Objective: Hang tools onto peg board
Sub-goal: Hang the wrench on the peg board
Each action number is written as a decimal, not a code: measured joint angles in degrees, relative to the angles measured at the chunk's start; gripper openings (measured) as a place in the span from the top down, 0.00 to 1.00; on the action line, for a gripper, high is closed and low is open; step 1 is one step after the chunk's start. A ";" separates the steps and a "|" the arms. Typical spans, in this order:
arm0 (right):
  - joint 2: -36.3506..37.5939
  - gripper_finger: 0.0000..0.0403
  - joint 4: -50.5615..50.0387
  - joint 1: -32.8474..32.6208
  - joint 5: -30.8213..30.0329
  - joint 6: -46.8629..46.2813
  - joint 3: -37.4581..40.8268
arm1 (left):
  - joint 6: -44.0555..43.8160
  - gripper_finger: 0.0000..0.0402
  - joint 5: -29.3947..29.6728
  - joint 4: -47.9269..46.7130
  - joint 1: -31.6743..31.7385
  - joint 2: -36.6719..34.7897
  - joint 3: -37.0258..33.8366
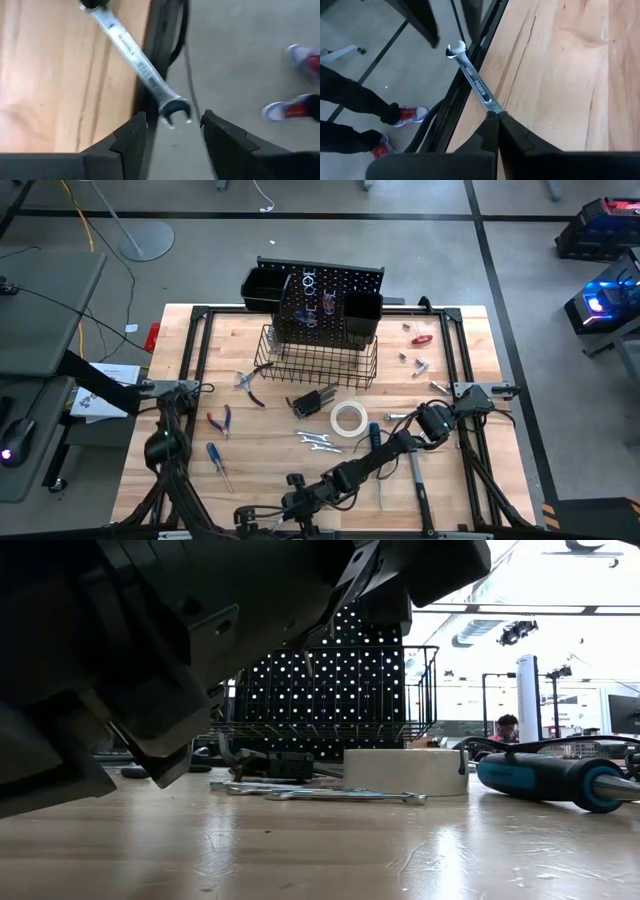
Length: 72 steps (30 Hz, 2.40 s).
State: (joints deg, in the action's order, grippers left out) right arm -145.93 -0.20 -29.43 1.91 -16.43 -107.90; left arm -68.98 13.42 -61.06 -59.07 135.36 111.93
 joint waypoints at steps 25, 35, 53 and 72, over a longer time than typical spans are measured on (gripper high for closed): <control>-0.04 1.00 1.11 -0.75 -0.22 -3.32 0.01 | -11.43 0.90 2.32 -4.25 -0.35 3.82 0.44; 0.15 1.00 1.86 -2.64 -1.16 -8.83 0.09 | -16.89 0.99 2.73 -1.68 -1.65 3.11 0.35; 6.47 1.00 -1.26 -2.28 -6.03 -5.38 0.15 | -22.00 1.00 6.15 -6.53 -2.23 0.64 2.04; 29.18 1.00 -30.21 -0.25 -29.71 0.52 -0.02 | -24.85 1.00 20.55 -23.33 -0.15 -12.10 0.03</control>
State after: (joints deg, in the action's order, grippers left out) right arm -116.75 -30.41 -29.68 -27.80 -15.91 -107.92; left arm -93.83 33.97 -84.39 -59.22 123.26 111.96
